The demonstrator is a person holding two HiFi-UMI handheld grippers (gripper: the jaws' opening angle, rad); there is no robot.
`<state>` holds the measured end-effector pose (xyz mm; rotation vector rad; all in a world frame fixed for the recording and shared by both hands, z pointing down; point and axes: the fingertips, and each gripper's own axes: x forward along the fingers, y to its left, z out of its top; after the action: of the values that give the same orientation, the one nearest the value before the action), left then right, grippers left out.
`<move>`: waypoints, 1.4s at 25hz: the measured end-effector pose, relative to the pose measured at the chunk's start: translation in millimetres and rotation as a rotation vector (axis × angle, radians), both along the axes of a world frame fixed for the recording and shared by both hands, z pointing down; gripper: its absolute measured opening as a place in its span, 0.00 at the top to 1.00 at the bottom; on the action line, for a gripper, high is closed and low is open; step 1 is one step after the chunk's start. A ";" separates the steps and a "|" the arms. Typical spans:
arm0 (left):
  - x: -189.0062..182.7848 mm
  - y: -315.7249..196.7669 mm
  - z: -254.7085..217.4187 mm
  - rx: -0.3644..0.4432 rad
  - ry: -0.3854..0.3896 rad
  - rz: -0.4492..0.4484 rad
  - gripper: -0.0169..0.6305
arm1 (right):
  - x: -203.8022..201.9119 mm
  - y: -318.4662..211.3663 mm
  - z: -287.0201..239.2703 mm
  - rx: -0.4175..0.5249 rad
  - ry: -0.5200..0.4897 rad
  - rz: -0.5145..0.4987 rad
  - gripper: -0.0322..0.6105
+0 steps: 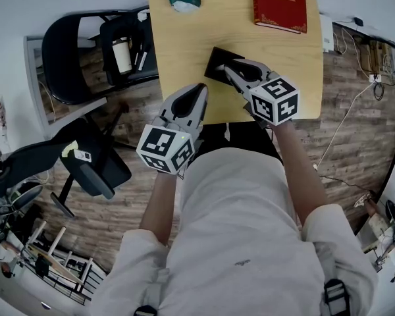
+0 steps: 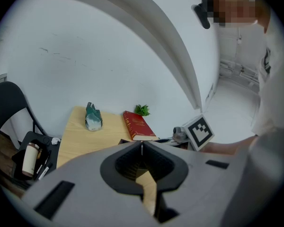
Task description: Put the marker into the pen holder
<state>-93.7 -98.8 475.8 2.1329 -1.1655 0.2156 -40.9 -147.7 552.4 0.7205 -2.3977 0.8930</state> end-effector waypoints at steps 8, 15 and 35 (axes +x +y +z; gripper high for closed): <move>0.2 -3.3 -1.0 0.004 0.004 0.004 0.95 | -5.9 2.1 4.5 0.028 0.040 -0.038 0.83; -1.5 -3.1 -0.3 0.003 0.002 0.005 0.95 | -8.7 4.6 10.8 0.054 0.081 -0.055 0.83; -3.5 -2.8 -3.3 0.011 0.006 0.017 0.95 | -9.0 4.9 14.1 0.168 0.226 -0.118 0.82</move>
<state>-97.2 -101.6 472.6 2.1520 -1.1476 0.2107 -49.9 -142.9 566.5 0.6939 -2.3024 0.5366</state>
